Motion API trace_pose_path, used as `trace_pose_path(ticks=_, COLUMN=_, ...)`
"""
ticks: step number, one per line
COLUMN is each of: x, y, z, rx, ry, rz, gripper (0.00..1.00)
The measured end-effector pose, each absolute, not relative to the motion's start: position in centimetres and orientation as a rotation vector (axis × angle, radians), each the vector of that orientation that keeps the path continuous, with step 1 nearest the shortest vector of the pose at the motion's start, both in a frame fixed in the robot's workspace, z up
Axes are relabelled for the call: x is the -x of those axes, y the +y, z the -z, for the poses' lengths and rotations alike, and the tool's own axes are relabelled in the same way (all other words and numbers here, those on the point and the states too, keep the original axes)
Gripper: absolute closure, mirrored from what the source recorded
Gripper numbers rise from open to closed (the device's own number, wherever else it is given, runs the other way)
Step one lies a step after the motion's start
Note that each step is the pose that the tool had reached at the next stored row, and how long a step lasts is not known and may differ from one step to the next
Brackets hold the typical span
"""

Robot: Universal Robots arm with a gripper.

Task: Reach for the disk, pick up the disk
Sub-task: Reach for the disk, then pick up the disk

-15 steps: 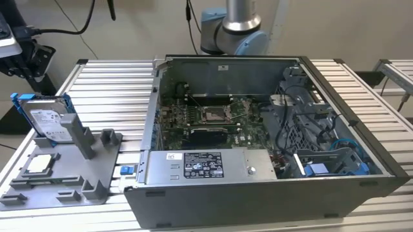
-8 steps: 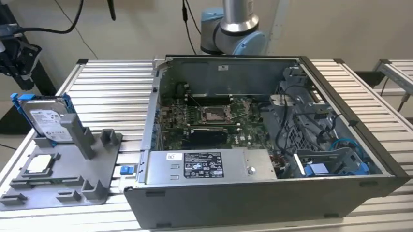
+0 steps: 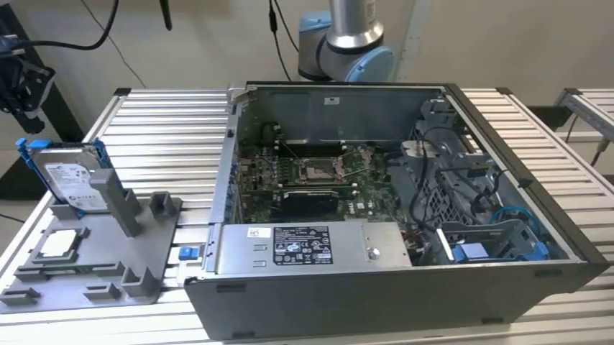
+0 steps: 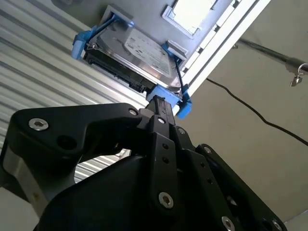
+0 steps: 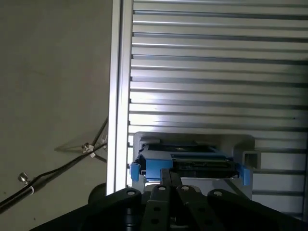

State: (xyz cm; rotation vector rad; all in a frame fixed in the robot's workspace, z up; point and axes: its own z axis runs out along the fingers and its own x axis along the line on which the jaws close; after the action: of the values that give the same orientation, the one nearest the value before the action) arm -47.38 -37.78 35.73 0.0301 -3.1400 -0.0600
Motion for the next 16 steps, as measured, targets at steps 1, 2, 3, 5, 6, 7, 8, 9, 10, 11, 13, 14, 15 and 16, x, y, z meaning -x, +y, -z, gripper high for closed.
trace_pose_path(ticks=1, x=47.39, y=-37.78, z=-35.72, rx=-0.03, ry=-3.14, rz=0.06, gripper=1.0)
trace_pose_path(ticks=2, x=47.39, y=-37.77, z=-35.72, rx=-0.03, ry=-3.14, rz=0.06, gripper=1.0)
trace_pose_path(ticks=3, x=47.39, y=-37.77, z=-35.72, rx=-0.03, ry=-3.14, rz=0.06, gripper=1.0)
trace_pose_path(ticks=5, x=47.4, y=-37.77, z=-35.72, rx=-0.03, ry=-3.14, rz=0.06, gripper=1.0)
trace_pose_path(ticks=6, x=47.4, y=-37.77, z=-35.72, rx=-0.03, ry=-3.14, rz=0.06, gripper=1.0)
trace_pose_path(ticks=7, x=47.4, y=-37.77, z=-35.72, rx=-0.03, ry=-3.14, rz=0.06, gripper=1.0)
trace_pose_path(ticks=8, x=47.41, y=-37.77, z=-35.72, rx=-0.03, ry=-3.14, rz=0.06, gripper=1.0)
trace_pose_path(ticks=9, x=47.41, y=-37.77, z=-35.72, rx=-0.03, ry=-3.14, rz=0.06, gripper=1.0)
trace_pose_path(ticks=10, x=47.41, y=-37.77, z=-35.72, rx=-0.03, ry=-3.14, rz=0.06, gripper=1.0)
trace_pose_path(ticks=11, x=47.41, y=-37.77, z=-35.72, rx=-0.03, ry=-3.14, rz=0.06, gripper=1.0)
trace_pose_path(ticks=13, x=47.42, y=-37.76, z=-35.72, rx=-0.038, ry=-3.14, rz=0.06, gripper=1.0)
trace_pose_path(ticks=14, x=47.42, y=-37.76, z=-35.72, rx=-0.052, ry=-3.139, rz=0.06, gripper=1.0)
trace_pose_path(ticks=15, x=47.43, y=-37.76, z=-35.72, rx=-0.076, ry=-3.139, rz=0.06, gripper=1.0)
trace_pose_path(ticks=16, x=47.43, y=-37.76, z=-35.72, rx=-0.103, ry=-3.138, rz=0.059, gripper=1.0)
